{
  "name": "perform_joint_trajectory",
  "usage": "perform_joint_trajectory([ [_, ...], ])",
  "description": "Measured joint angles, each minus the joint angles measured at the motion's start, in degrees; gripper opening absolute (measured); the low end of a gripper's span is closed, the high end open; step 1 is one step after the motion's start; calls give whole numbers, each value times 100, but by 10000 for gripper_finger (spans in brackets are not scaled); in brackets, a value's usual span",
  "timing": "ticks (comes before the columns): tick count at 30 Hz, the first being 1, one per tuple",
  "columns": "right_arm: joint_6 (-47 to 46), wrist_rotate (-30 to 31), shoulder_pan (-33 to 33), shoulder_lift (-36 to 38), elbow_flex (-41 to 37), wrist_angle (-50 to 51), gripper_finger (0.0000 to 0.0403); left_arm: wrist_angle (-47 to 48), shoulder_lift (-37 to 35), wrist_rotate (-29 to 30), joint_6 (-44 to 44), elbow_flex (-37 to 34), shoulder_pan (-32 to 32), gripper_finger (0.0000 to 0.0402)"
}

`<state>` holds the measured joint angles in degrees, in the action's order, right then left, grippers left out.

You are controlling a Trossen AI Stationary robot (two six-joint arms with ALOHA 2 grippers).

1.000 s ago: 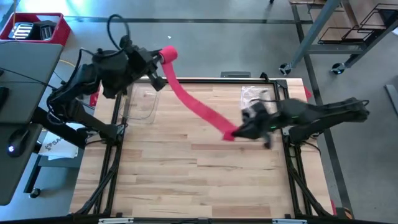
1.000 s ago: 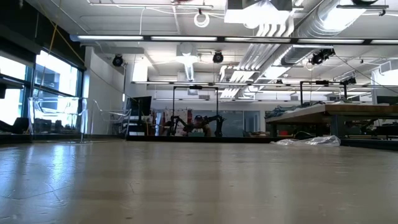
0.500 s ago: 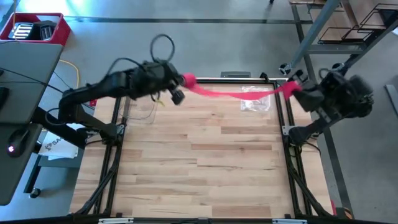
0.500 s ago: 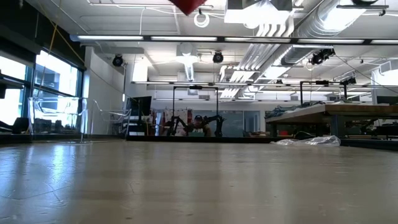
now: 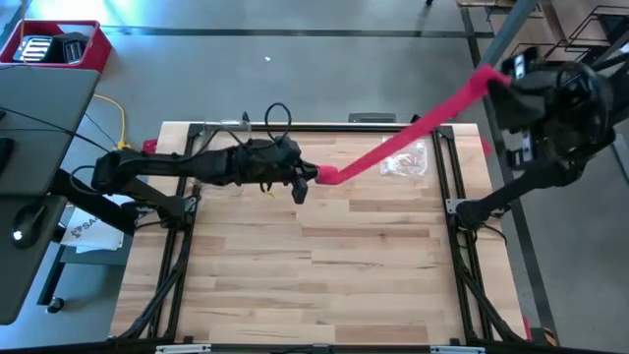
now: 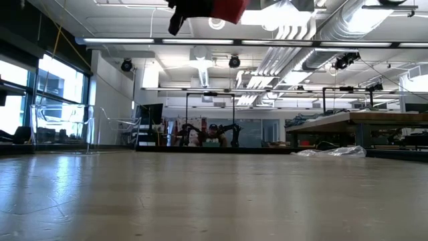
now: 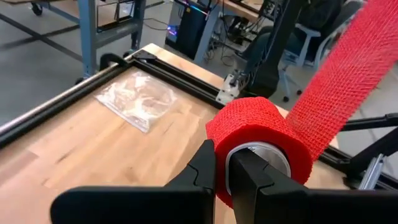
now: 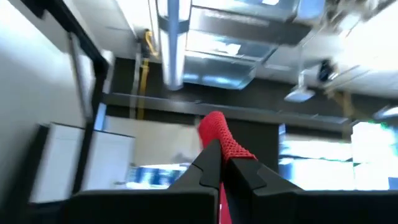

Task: Roll bandage
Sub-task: Roll the red bandage

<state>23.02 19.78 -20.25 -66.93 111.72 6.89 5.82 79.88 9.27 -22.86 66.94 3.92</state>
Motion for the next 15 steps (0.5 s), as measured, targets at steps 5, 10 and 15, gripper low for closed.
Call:
perform_joint_trajectory([
  [5,420,523,0,-398,902,471,0,-237,0,-193,-250,-250,-84,14],
  [10,-311,82,0,-591,1261,1508,0,-696,0,115,-400,-256,-86,14],
  [15,-2064,-807,-3,-730,985,2947,0,-2441,-1,268,-345,-254,160,14],
])
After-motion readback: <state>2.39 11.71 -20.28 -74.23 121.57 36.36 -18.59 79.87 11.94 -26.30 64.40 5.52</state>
